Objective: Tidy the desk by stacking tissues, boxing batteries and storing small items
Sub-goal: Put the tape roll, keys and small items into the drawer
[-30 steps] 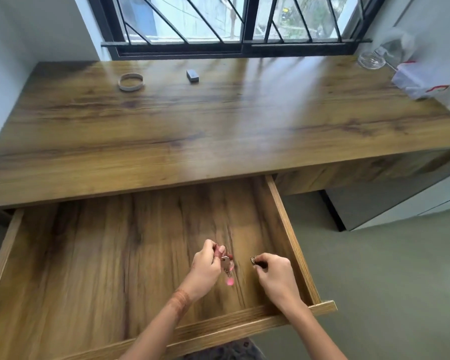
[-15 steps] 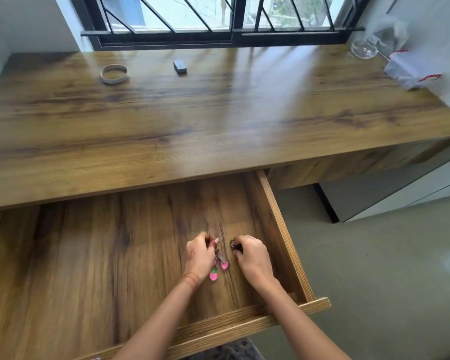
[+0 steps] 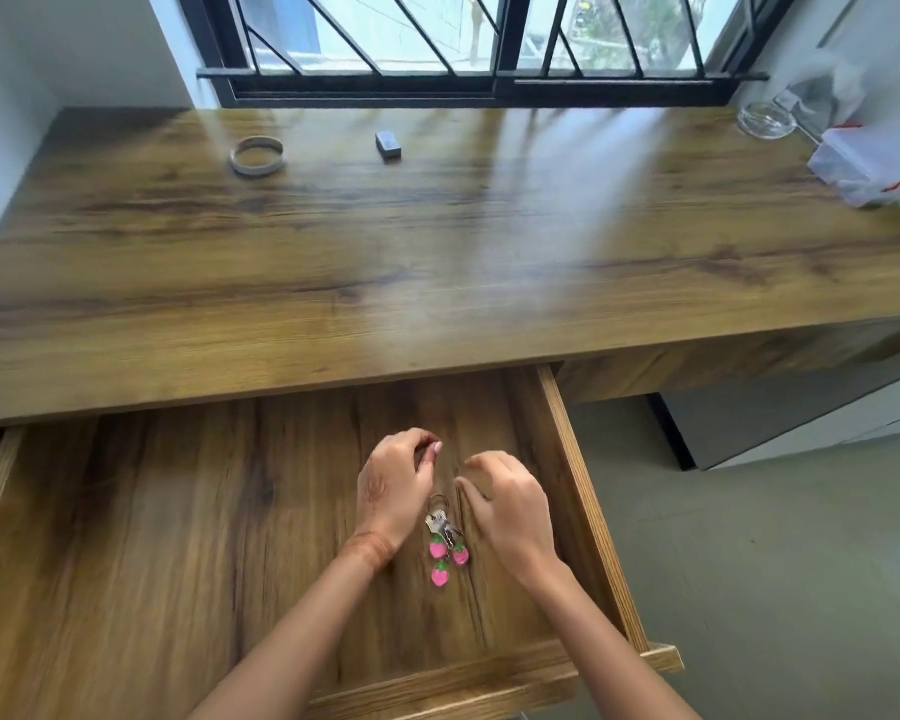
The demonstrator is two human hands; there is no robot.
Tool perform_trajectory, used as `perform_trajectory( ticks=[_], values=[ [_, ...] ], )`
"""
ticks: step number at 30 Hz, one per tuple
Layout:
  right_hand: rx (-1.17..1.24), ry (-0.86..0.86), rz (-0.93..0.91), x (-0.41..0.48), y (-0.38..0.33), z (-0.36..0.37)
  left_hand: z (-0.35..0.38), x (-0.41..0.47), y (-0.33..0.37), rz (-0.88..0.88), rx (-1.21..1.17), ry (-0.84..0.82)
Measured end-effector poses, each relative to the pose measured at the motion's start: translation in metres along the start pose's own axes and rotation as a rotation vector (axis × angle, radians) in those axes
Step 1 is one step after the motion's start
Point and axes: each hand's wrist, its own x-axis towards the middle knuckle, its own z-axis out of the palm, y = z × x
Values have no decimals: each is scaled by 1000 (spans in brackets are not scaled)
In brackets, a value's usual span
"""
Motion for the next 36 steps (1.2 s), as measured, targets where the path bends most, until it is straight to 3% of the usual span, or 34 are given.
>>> perform_trajectory(
  ticks=[6, 11, 19, 24, 28, 31, 36],
  values=[
    [110, 106, -159, 74, -44, -23, -53, 54, 17, 170, -29, 131],
    [52, 159, -316, 179, -69, -17, -90, 132, 13, 135, 83, 248],
    [-157, -39, -273, 360, -81, 20, -110, 281, -29, 2, 294, 158],
    [-143, -52, -211, 453, -74, 42, -116, 358, -64, -174, 504, -34],
    [-167, -104, -201, 497, -67, 54, -122, 398, -86, -247, 493, -65],
    [-209, -126, -214, 514, -65, 67, -122, 413, -96, -235, 475, -56],
    [-280, 44, -274, 515, -68, 82, -111, 411, -103, -146, 448, 115]
  ],
)
